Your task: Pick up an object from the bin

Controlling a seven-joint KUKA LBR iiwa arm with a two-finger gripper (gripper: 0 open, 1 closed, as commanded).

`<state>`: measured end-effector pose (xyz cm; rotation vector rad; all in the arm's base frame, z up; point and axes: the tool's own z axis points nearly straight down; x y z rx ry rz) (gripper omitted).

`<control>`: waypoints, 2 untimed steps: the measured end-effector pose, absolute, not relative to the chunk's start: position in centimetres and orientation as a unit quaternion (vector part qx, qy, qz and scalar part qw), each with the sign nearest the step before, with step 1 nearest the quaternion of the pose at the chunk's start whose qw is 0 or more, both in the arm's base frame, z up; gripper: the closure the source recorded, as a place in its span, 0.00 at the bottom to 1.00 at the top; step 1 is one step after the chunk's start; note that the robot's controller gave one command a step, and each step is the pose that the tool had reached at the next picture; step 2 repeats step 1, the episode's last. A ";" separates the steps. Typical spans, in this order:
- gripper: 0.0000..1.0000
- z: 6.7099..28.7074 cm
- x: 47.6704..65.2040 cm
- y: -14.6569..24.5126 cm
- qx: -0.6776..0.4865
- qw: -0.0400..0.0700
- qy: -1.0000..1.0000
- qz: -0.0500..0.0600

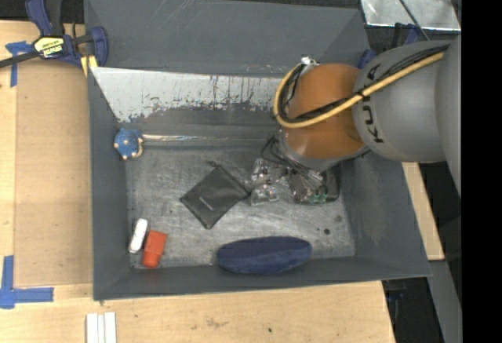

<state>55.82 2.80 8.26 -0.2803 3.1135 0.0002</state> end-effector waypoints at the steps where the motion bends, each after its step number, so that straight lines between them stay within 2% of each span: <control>1: 1.00 21.9 55.7 4.3 -0.126 0.006 0.992 0.000; 2: 1.00 21.9 55.7 4.3 -0.126 0.006 0.992 0.000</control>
Offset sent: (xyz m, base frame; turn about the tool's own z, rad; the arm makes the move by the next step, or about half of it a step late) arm -0.0039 0.0155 0.1307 -0.0744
